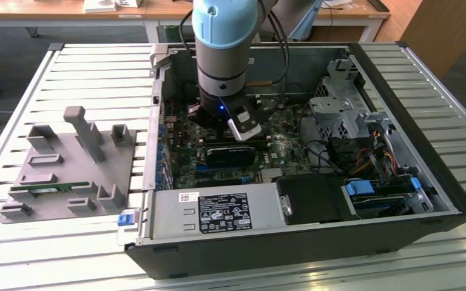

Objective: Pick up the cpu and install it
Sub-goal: 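Install the second cpu locking lever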

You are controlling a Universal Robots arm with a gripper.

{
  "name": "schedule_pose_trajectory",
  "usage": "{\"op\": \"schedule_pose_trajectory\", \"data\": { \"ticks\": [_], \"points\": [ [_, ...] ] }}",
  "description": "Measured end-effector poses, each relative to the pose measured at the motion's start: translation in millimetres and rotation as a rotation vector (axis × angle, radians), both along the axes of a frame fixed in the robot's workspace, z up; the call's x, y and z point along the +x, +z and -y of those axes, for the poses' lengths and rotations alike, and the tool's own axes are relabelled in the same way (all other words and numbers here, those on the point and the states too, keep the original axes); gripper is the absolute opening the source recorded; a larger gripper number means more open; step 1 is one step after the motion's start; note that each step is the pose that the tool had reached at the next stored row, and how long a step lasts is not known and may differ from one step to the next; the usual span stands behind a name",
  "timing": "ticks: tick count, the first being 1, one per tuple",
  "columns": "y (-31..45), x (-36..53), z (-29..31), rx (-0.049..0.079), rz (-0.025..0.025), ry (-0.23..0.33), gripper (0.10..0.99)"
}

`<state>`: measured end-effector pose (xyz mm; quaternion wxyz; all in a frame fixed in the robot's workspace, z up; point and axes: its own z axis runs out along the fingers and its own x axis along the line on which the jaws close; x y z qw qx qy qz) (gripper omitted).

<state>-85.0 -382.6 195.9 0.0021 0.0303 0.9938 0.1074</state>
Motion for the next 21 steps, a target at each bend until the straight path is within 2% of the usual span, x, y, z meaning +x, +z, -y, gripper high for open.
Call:
{"op": "schedule_pose_trajectory", "data": {
  "ticks": [5,13,16,21],
  "points": [
    [-1.5,-2.4,-2.7,0.002,0.0001,0.0,0.106],
    [-4.3,-2.8,-3.0,0.002,0.0,0.0,0.106],
    [-0.6,-2.9,-3.2,0.003,0.0005,0.0,0.106],
    [13.3,-3.1,-3.0,0.003,0.0,0.0,0.106]
  ]
}}
